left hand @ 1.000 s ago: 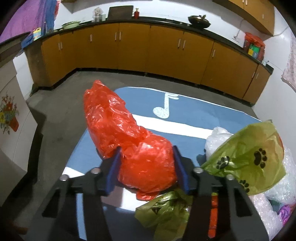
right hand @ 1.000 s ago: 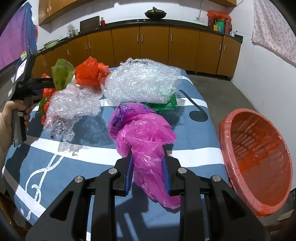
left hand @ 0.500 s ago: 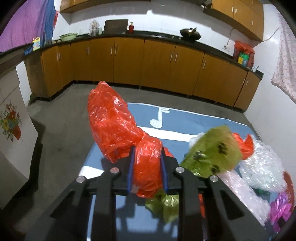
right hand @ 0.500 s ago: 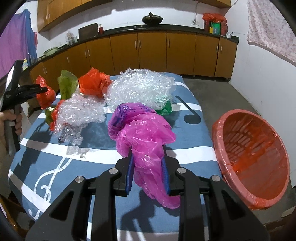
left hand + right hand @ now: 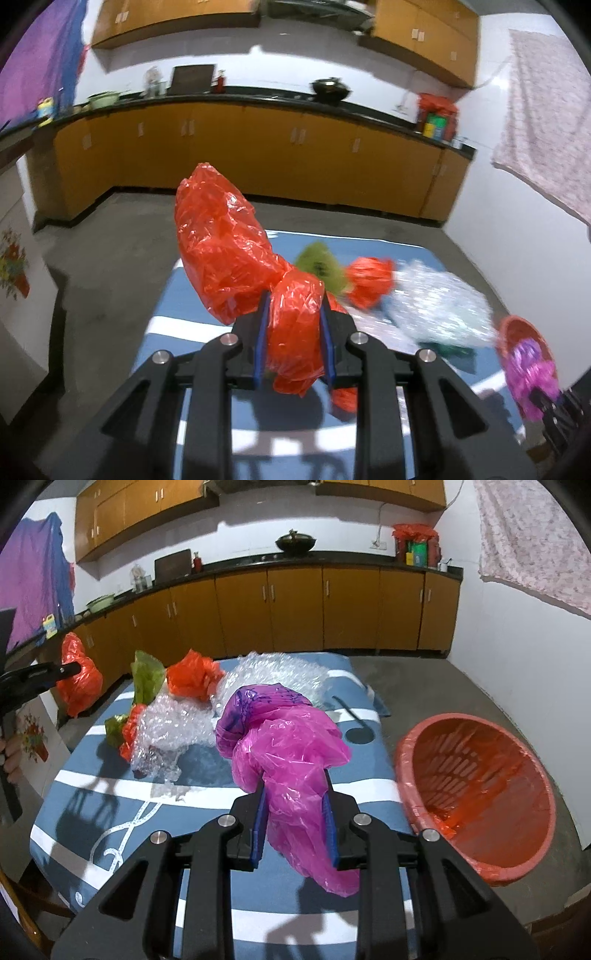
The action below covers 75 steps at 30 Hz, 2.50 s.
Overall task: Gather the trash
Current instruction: 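Carry the pink and red bags over the basket and open both tools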
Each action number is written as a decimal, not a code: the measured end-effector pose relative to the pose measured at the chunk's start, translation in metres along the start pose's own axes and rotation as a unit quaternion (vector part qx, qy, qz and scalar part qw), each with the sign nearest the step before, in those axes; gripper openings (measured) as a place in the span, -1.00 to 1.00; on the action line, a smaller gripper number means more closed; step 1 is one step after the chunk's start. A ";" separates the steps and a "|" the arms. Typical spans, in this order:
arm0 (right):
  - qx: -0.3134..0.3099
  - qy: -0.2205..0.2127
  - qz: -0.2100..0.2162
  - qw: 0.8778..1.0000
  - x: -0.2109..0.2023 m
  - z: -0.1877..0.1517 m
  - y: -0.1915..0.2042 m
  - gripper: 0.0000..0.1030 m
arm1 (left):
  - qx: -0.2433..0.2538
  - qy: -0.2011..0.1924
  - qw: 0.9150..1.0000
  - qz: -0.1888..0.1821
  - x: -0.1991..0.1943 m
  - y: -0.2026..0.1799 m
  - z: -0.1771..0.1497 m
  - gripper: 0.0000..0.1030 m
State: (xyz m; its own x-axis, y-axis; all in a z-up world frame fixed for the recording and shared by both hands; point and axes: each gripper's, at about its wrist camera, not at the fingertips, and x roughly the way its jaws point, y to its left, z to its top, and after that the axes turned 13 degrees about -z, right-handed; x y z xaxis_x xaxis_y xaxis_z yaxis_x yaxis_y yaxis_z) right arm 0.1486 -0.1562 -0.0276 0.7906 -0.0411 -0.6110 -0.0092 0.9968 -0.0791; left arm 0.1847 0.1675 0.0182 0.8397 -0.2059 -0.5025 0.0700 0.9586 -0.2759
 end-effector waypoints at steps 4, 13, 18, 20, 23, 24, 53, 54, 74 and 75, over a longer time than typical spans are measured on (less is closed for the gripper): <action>0.011 -0.012 -0.023 1.000 -0.011 0.002 -0.015 -0.49 | 0.031 0.000 0.999 -0.044 -0.012 -0.041 -0.004 -0.53; 0.071 -0.019 -0.098 0.993 -0.026 0.000 -0.076 -0.49 | 0.094 0.023 0.988 -0.122 -0.004 -0.128 -0.025 -0.53; 0.104 -0.015 -0.141 0.984 -0.028 -0.005 -0.110 -0.49 | 0.130 0.041 0.978 -0.155 0.009 -0.175 -0.045 -0.52; 0.114 -0.014 -0.153 0.982 -0.026 -0.007 -0.122 -0.49 | 0.142 0.051 0.973 -0.173 0.016 -0.195 -0.055 -0.53; 0.126 -0.014 -0.166 0.978 -0.026 -0.009 -0.136 -0.49 | 0.150 0.064 0.967 -0.193 0.027 -0.217 -0.064 -0.52; 0.129 -0.014 -0.169 0.977 -0.027 -0.010 -0.139 -0.49 | 0.153 0.070 0.965 -0.202 0.032 -0.226 -0.068 -0.53; 0.215 0.002 -0.164 0.963 0.021 -0.005 -0.210 -0.49 | 0.186 0.156 0.923 -0.297 0.143 -0.345 -0.115 -0.51; 0.218 0.003 -0.163 0.962 0.023 -0.003 -0.213 -0.49 | 0.186 0.158 0.922 -0.300 0.147 -0.348 -0.115 -0.50; 0.247 -0.008 -0.193 0.950 0.019 -0.016 -0.239 0.80 | 0.160 0.136 0.943 -0.258 0.151 -0.312 -0.109 0.56; 0.240 -0.014 -0.204 0.949 0.015 -0.017 -0.236 0.86 | 0.160 0.131 0.946 -0.250 0.147 -0.309 -0.108 0.63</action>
State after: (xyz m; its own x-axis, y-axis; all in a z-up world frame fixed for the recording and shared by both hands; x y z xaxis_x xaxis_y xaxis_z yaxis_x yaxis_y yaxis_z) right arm 0.1518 -0.3934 -0.0314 0.6852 -0.4345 -0.5845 0.5752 0.8152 0.0682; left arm 0.2286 -0.1804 -0.0586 0.4992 -0.6513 -0.5715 0.6179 0.7299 -0.2922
